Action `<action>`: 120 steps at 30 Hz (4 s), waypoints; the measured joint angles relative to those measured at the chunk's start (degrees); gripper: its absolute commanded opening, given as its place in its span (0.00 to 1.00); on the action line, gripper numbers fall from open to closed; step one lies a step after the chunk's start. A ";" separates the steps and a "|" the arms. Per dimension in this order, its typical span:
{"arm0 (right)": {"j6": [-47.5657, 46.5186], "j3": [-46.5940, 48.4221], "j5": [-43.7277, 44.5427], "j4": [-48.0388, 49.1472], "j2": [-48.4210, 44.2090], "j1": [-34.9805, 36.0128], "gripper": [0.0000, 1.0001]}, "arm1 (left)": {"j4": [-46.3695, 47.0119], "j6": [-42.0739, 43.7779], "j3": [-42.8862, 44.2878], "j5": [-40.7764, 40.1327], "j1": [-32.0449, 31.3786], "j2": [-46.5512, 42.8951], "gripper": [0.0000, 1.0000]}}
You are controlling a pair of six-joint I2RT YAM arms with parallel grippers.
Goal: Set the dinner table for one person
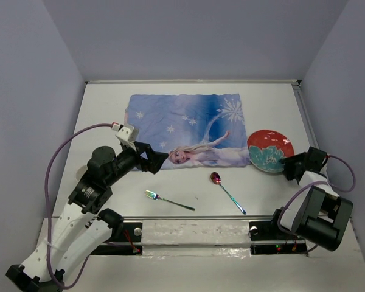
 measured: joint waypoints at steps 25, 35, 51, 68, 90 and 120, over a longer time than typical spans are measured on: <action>1.49 -2.43 6.38 -2.69 -19.47 -3.37 0.00 | -0.24 0.50 -1.27 -3.23 0.00 -4.35 0.99; -1.81 6.91 -5.09 -2.16 -20.57 -2.71 0.00 | -0.31 0.52 -1.27 -5.29 0.00 -5.03 0.99; 1.03 24.74 -14.03 18.64 14.43 39.87 0.00 | -1.33 0.55 -1.27 -12.37 1.31 -8.33 0.99; 1.38 43.32 -11.82 20.94 40.79 48.30 0.00 | -2.34 0.52 -1.27 -16.31 2.93 -8.31 0.99; -0.74 42.25 -8.17 17.81 45.66 48.83 0.84 | -2.71 0.52 -1.27 -16.70 3.19 -8.31 0.99; -22.82 86.33 -9.46 4.85 63.32 88.26 0.89 | -2.40 -2.78 15.91 -31.21 3.56 -12.04 0.99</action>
